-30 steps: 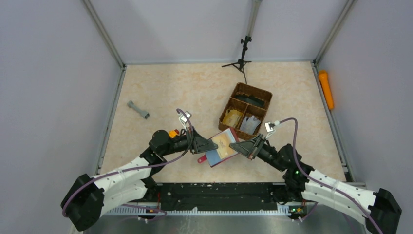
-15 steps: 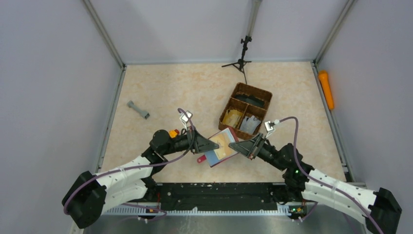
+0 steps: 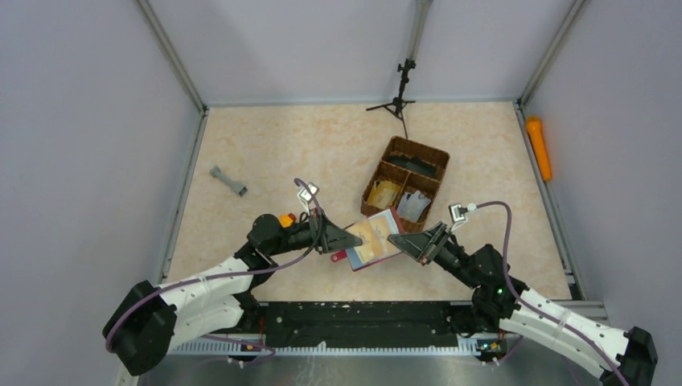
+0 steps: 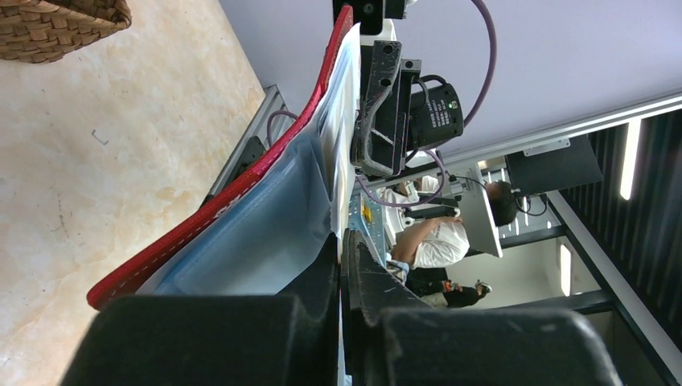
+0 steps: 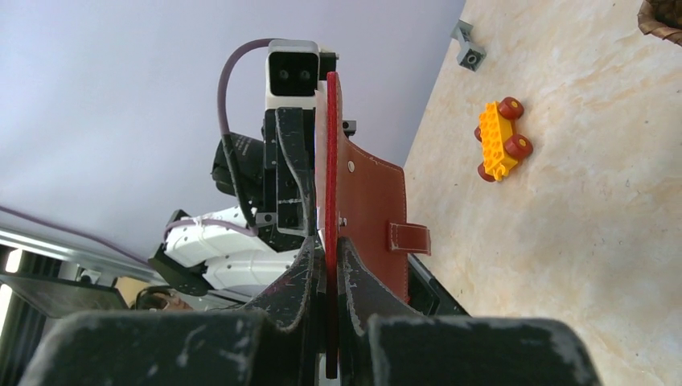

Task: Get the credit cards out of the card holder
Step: Remove the credit card from the card holder.

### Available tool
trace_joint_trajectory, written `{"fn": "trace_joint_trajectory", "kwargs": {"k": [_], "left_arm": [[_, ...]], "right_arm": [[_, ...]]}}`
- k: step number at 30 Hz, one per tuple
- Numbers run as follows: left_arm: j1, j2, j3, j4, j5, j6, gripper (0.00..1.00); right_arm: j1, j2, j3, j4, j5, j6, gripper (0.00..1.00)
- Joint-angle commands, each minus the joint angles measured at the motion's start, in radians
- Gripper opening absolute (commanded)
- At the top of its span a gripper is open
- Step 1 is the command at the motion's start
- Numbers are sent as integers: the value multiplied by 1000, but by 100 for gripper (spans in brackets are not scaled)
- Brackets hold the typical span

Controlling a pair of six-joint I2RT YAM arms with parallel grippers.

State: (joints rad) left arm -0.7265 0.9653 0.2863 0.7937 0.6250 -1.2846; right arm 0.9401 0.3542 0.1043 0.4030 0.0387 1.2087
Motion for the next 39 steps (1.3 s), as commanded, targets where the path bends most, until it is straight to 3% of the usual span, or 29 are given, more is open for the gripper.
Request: {"fn": "trace_joint_trajectory", "kwargs": {"k": [1,4,6,8,17,19,23,24,29,34,39], "left_arm": [[0,5,14,49,30,16,0],[1,11,11,44,27,20,1],[1,19,14,46,29,18,1],[1,31,19,59,36,15,1],[-1,47,27,93,53,0,0],[-1,42,24,86,52,3,0],[-1,32,24,69,50,13,0],[-1,32,25,67,49,14,0],[-1,31,22,61,50,16,3],[-1,30,23,73,56,12,18],[-1,45,28,101,66,-1,15]], "right_arm": [[-1,-20,6,42,60,9,0],[0,-14,11,50,47,3,0],[-1,21,26,80,-2,-21,16],[-1,80,54,106,-61,-45,23],[0,265,107,173,-169,-62,28],[-1,269,106,181,-171,-62,26],[-1,256,104,170,-157,-57,2],[-1,248,103,154,-148,-49,0],[-1,183,79,148,-102,-29,0],[-1,128,64,123,-76,-20,0],[0,156,67,147,-96,-15,0]]}}
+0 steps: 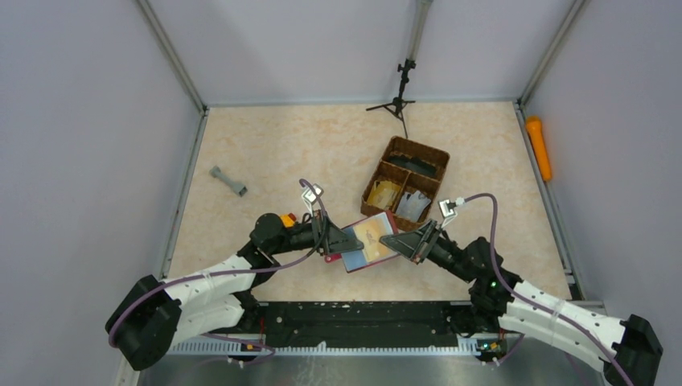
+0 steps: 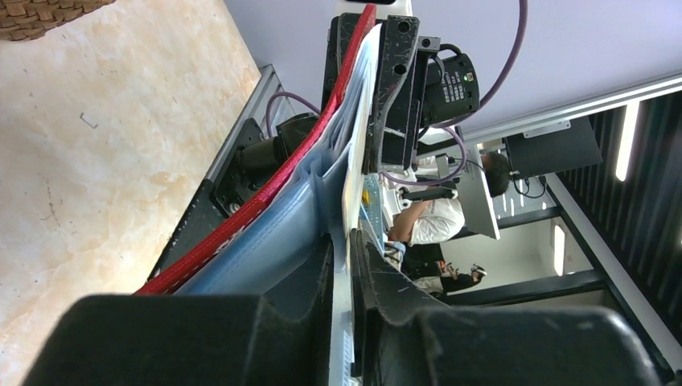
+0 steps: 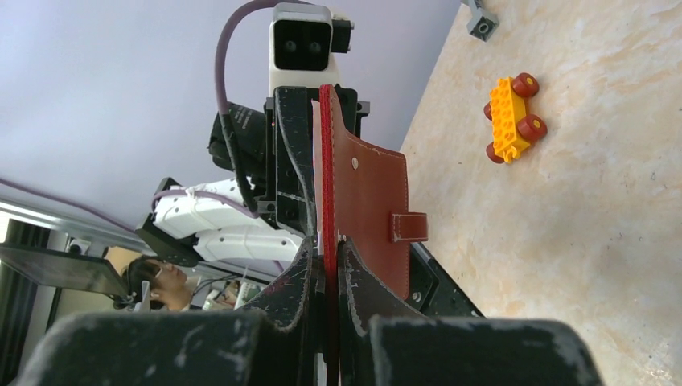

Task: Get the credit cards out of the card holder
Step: Remove the credit card from the card holder.

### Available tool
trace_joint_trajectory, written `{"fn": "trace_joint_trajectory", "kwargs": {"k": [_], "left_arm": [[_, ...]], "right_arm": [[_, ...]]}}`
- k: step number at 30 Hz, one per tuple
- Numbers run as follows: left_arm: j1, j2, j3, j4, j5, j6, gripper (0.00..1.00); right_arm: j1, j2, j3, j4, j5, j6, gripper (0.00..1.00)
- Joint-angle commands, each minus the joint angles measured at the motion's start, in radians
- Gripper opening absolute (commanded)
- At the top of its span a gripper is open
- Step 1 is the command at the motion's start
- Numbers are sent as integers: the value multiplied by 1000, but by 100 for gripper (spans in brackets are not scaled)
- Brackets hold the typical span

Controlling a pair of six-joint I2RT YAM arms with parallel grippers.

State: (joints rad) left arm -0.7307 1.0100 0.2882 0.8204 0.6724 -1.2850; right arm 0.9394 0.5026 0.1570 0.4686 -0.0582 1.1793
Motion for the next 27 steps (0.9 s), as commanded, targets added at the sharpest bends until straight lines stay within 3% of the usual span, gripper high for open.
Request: {"fn": "trace_joint_trajectory", "kwargs": {"k": [1,5,10,27], "left_arm": [[4,3,29,75,19,-2,15],[3,7,28,81,21,-4,12],[3,-6,22,88,13,-8,0],[5,-59,-4,43,-18,10,0]], "right_arm": [[0,14,15,85,-2,15,0],[0,28,13,104,-9,17,0],[0,13,9,92,0,19,0],[-1,-147,-31,-18,109,48,0]]}}
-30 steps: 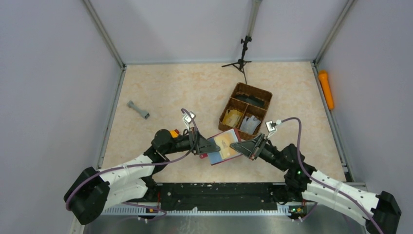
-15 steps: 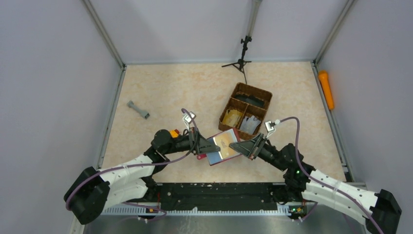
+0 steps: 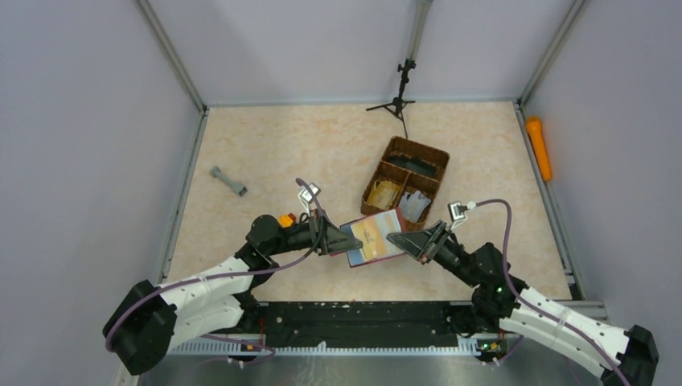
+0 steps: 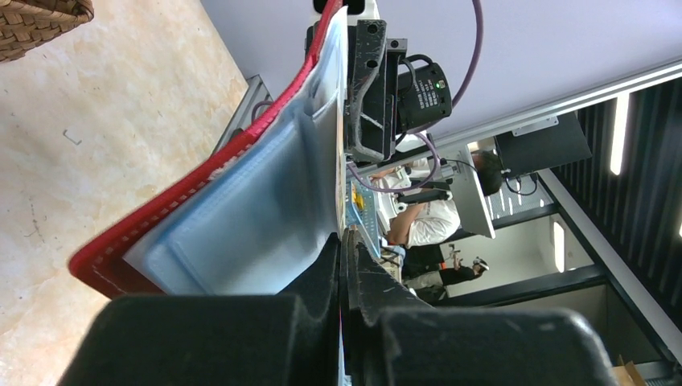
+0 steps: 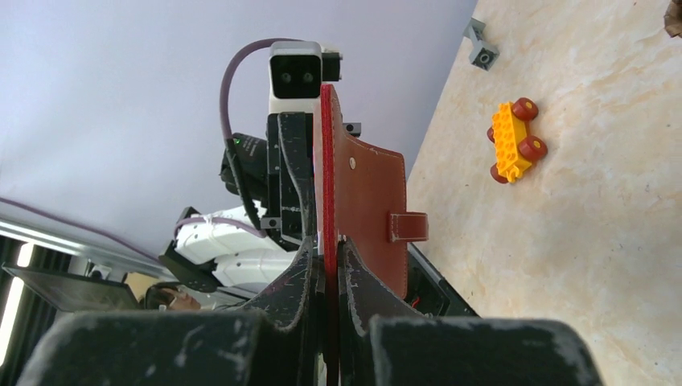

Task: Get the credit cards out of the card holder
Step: Remove the credit card from the card holder, then place the credit card in the storage box.

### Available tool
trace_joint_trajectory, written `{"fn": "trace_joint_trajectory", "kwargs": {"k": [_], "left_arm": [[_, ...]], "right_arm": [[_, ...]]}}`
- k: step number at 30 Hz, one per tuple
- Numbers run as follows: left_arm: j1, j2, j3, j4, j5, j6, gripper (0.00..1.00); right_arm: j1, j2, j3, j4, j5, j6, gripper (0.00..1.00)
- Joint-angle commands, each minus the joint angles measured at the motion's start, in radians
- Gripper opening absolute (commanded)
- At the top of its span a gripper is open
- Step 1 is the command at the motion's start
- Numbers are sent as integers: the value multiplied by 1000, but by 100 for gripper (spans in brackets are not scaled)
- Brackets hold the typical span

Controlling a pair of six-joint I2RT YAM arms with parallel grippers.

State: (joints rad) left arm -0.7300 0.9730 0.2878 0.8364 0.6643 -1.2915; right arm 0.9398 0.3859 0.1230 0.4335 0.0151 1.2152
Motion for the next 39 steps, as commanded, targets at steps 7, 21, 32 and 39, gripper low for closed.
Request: {"fn": "trace_joint_trajectory", "kwargs": {"k": [7,21,32,39], "left_arm": [[15,-63,19,-129,-38,87,0],[24,97,515,-1019,-282,610,0],[22,688,1157,-1409,-341,890,0],[24,982,1525,-1657,-485,976,0]], "right_arm": [[-2,-243,79,-365,246,-69,0],[-2,-295,524,-895,640,-480,0],[-1,-207,697,-878,775,-738,0],[-2,-205,671,-853,750,-763,0]]}}
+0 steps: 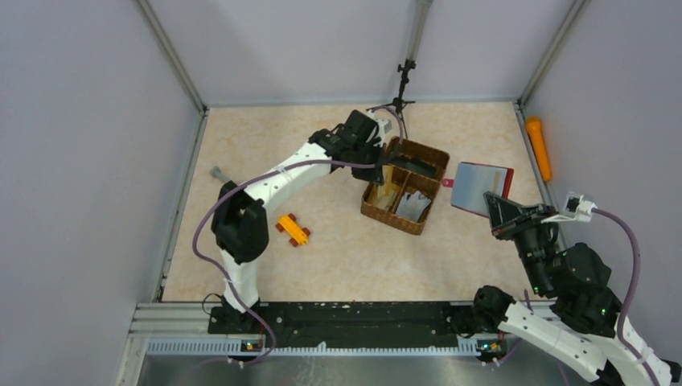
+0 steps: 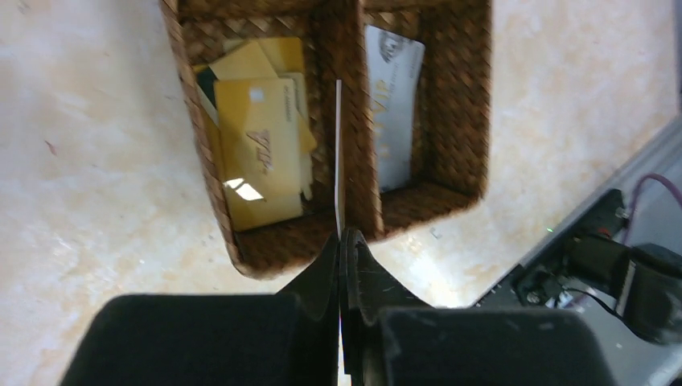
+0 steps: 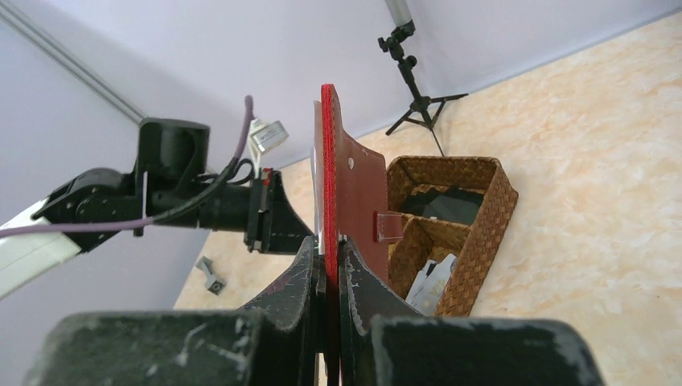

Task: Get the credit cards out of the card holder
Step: Place the credit card in the storage box.

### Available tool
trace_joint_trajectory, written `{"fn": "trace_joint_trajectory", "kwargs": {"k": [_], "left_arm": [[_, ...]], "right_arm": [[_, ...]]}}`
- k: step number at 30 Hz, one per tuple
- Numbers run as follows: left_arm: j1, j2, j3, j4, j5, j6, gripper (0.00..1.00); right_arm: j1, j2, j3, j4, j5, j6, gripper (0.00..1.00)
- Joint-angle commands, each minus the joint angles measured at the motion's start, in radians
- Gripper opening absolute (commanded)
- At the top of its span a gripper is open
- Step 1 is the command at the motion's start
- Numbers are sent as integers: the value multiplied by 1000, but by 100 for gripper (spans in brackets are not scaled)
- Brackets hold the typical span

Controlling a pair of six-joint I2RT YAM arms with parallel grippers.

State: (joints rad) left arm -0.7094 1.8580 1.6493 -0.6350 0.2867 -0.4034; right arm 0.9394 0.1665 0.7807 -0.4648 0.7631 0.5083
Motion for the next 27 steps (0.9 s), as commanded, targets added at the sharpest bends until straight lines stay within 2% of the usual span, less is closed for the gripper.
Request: {"fn": "trace_joint_trajectory", "kwargs": {"k": [1,5,11,14,16,19,23,27], "left_arm": [[4,129,202,-210,-108,95,0],[19,272,363,-305,-71,109,0],[61,341,406,-310,50,79,0],[76,342,411,-316,78,70,19],[79,310,395,-316,81,81,30],[79,222,327,-292,68,92,41],[79,58,194,-239,33,79,48],[78,-150,-27,-87,59,36,58]], "right_arm": [[-2,17,8,54,1,-66,0],[-2,40,1,80,5,-97,0],[-1,58,-15,110,14,-110,0],[-2,64,-32,137,0,-102,0],[-2,76,-35,140,-11,-92,0],[-1,99,-36,137,-35,-70,0],[-1,114,-54,148,-81,-22,0],[-1,140,-77,181,-168,40,0]]}}
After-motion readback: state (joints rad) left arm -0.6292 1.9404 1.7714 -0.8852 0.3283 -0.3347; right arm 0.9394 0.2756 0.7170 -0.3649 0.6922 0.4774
